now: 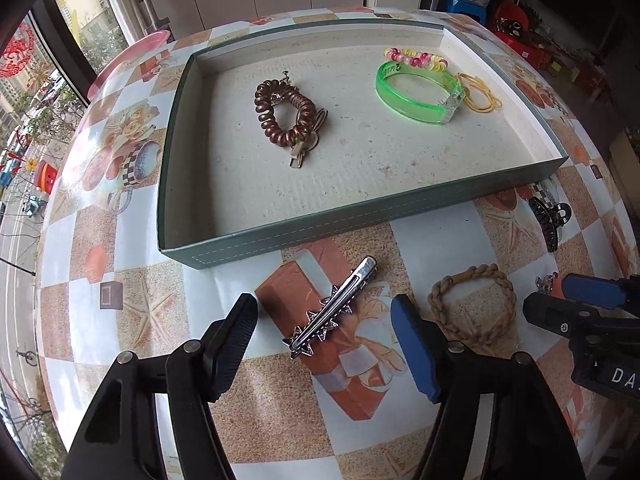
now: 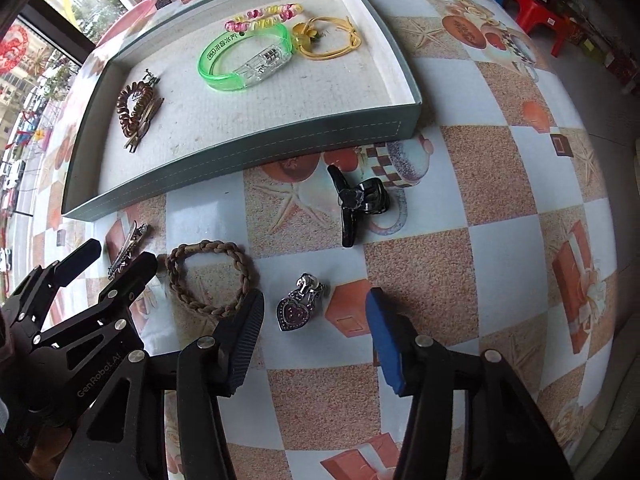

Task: Organize jewelry
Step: 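Grasp the silver spiked hair clip with the left tool while the right tool grasps the heart pendant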

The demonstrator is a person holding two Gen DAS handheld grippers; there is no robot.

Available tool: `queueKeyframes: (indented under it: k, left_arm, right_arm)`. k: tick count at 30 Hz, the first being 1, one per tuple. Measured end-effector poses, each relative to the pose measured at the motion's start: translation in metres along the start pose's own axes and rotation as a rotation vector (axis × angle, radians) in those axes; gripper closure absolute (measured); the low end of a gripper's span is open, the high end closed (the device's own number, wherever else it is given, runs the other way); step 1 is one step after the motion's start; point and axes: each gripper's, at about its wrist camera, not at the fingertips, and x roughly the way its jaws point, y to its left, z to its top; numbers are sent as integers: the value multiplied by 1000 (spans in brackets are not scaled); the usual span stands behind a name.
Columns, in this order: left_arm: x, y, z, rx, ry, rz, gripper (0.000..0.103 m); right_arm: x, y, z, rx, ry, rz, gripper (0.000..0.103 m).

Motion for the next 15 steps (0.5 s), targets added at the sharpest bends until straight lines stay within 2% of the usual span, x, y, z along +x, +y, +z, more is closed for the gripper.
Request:
queueKeyframes:
  k: [4, 6, 8, 9, 15]
  left_arm:
    - [0, 0, 1, -9, 5, -18, 29]
    - [0, -1, 1, -11, 10, -20, 29]
    - [-1, -2, 0, -10, 12, -28, 34]
    - [-1, -3, 0, -8, 12, -28, 35]
    - [-2, -3, -1, -17, 19, -32, 36]
  right_arm:
    - [2, 15, -2, -74, -7, -68, 56]
    - [2, 21, -4, -113, -16, -102, 64]
    - [1, 24, -5, -130, -19, -103, 80]
    - [1, 26, -5, -132, -19, -102, 84]
    - [-2, 26, -8, -130, -12, -76, 84]
